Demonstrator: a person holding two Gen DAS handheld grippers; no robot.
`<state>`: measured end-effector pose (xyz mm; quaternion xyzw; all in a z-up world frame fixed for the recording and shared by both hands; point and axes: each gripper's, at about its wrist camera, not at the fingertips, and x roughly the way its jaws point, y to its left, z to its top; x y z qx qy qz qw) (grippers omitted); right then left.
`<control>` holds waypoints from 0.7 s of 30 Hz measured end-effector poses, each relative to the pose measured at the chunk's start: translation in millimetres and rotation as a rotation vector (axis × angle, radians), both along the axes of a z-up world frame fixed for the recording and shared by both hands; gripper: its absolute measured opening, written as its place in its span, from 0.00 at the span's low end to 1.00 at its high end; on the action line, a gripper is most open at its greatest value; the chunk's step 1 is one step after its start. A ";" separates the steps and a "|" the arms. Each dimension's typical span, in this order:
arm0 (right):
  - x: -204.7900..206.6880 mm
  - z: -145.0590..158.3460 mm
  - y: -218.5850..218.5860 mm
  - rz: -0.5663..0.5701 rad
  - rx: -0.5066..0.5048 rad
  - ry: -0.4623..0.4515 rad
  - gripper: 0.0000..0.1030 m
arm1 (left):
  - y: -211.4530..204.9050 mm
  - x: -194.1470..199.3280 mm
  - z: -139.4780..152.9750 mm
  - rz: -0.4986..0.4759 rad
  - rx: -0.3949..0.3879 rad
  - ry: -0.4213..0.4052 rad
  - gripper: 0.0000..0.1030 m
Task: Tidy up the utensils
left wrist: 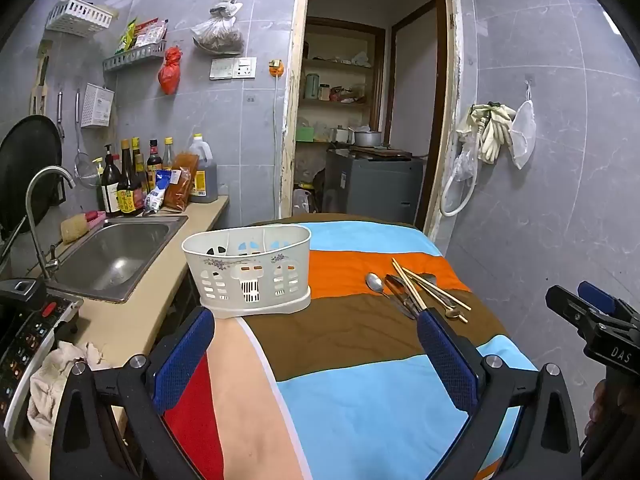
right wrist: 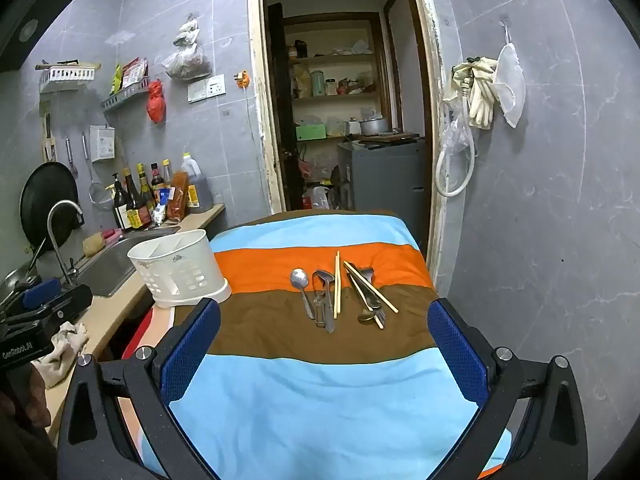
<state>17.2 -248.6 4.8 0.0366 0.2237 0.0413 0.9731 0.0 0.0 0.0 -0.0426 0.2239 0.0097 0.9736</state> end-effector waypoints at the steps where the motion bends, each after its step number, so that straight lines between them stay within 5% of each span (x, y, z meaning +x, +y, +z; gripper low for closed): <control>1: 0.0 0.0 0.0 -0.001 -0.003 0.000 0.99 | 0.0 0.0 0.0 0.000 -0.001 -0.001 0.99; 21: 1.7 -0.3 -2.3 -0.001 -0.001 -0.004 0.99 | 0.3 -0.1 -0.2 -0.001 -0.002 -0.003 0.99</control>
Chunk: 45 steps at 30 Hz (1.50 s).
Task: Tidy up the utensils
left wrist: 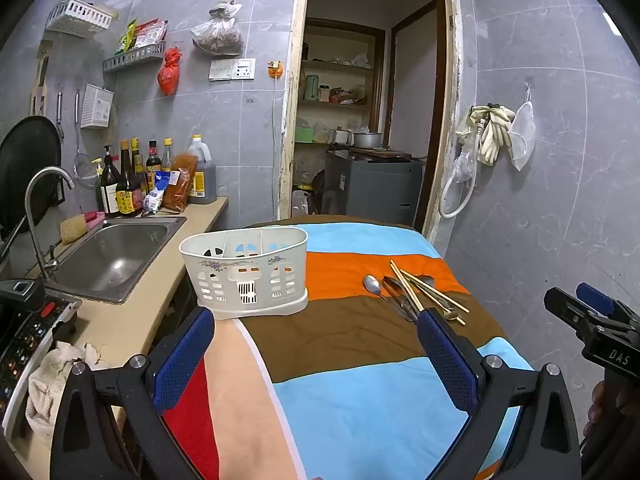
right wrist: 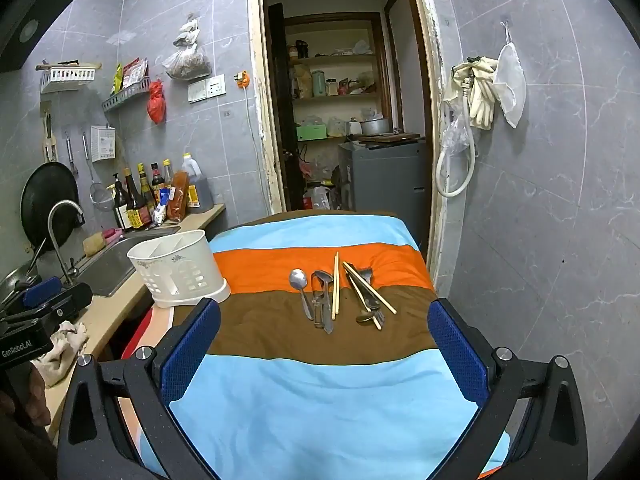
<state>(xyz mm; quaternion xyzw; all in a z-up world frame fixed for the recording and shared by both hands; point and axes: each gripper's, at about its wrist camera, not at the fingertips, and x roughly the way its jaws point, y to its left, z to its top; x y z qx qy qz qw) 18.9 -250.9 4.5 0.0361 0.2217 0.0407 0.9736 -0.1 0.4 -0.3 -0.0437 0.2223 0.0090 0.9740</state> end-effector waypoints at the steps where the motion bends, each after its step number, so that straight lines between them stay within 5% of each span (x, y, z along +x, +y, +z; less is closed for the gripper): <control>1: -0.1 0.0 -0.3 0.000 0.000 0.000 0.99 | 0.0 -0.2 0.2 -0.001 0.000 -0.001 0.99; 45: -1.0 -3.0 -3.9 -0.001 0.007 0.000 0.99 | -0.2 -0.3 0.1 0.000 0.003 -0.003 0.99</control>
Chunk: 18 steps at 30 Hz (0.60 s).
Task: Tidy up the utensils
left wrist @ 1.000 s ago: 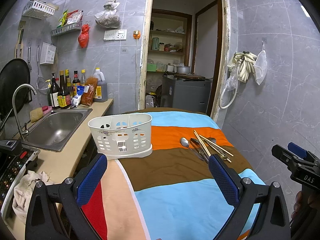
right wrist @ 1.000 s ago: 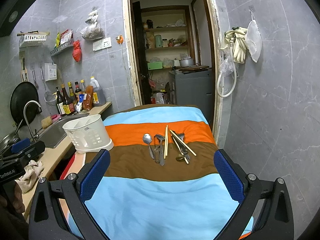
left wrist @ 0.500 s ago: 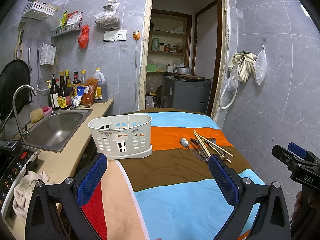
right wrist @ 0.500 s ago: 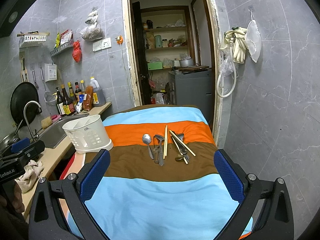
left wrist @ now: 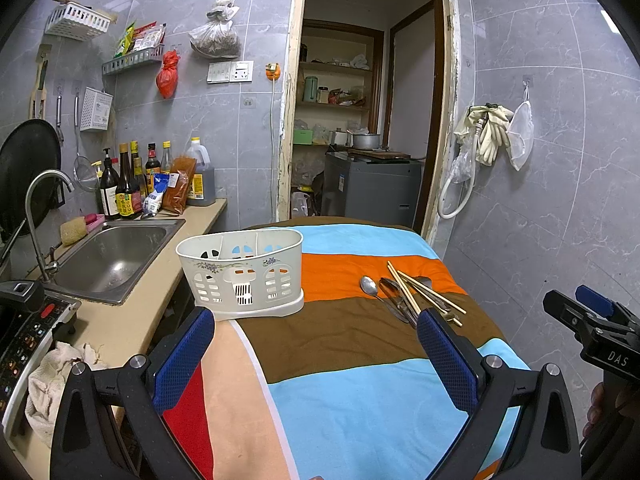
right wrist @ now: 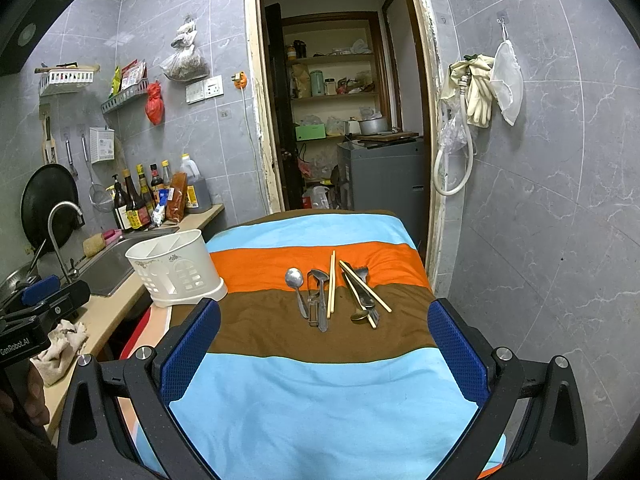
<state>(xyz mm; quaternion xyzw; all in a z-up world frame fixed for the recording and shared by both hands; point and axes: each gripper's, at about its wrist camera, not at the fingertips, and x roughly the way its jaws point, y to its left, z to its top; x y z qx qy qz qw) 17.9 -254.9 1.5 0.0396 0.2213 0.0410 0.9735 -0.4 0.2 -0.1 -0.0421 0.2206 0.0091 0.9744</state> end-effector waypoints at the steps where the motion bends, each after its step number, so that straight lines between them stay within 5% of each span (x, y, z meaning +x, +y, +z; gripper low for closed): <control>1: 0.0 -0.1 0.1 -0.001 0.000 0.001 0.99 | 0.0 0.0 0.0 0.000 0.000 0.000 0.99; 18: 1.2 0.6 6.2 -0.001 0.001 0.002 0.99 | -0.3 0.0 0.0 -0.001 0.000 0.000 0.99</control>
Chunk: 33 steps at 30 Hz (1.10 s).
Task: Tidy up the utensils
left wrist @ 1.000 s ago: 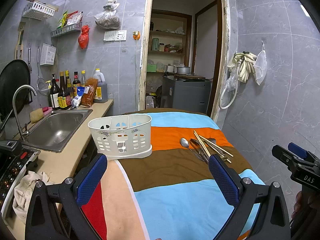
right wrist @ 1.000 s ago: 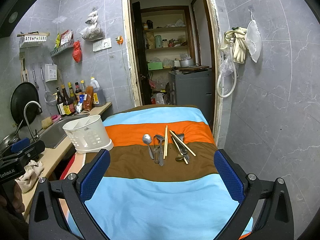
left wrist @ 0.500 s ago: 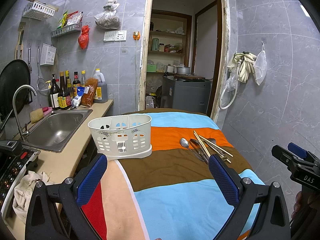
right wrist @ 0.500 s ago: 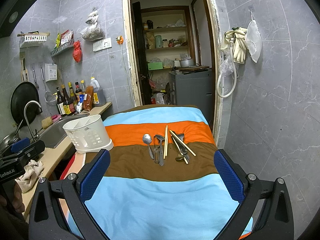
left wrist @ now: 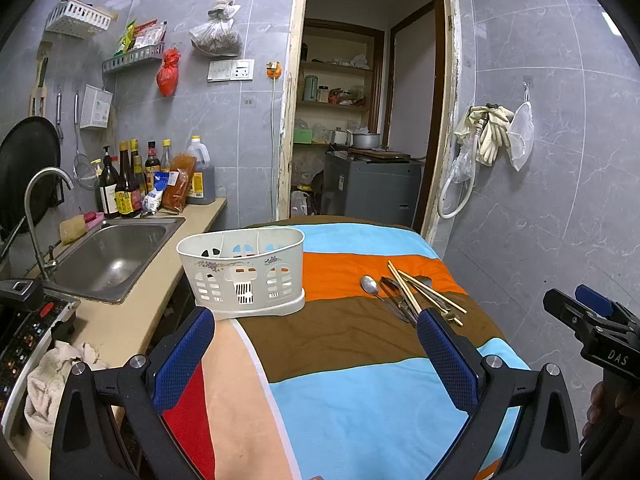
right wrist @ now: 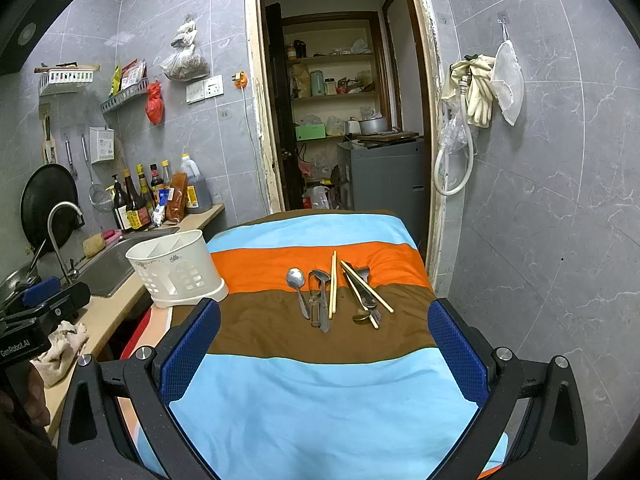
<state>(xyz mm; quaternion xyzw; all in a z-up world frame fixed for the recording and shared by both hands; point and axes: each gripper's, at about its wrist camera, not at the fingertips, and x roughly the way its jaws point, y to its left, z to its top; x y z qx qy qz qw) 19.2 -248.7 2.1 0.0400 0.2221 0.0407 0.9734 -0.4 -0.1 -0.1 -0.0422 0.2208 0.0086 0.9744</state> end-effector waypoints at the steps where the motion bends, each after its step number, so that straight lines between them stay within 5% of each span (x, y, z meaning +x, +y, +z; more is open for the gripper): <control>1: 0.2 0.1 0.8 0.000 0.000 0.000 0.99 | 0.0 0.0 0.0 0.000 0.000 0.000 0.99; 33: 2.7 -0.4 -2.6 -0.024 -0.010 -0.018 0.99 | -2.6 9.9 -4.4 -0.033 -0.021 -0.007 0.99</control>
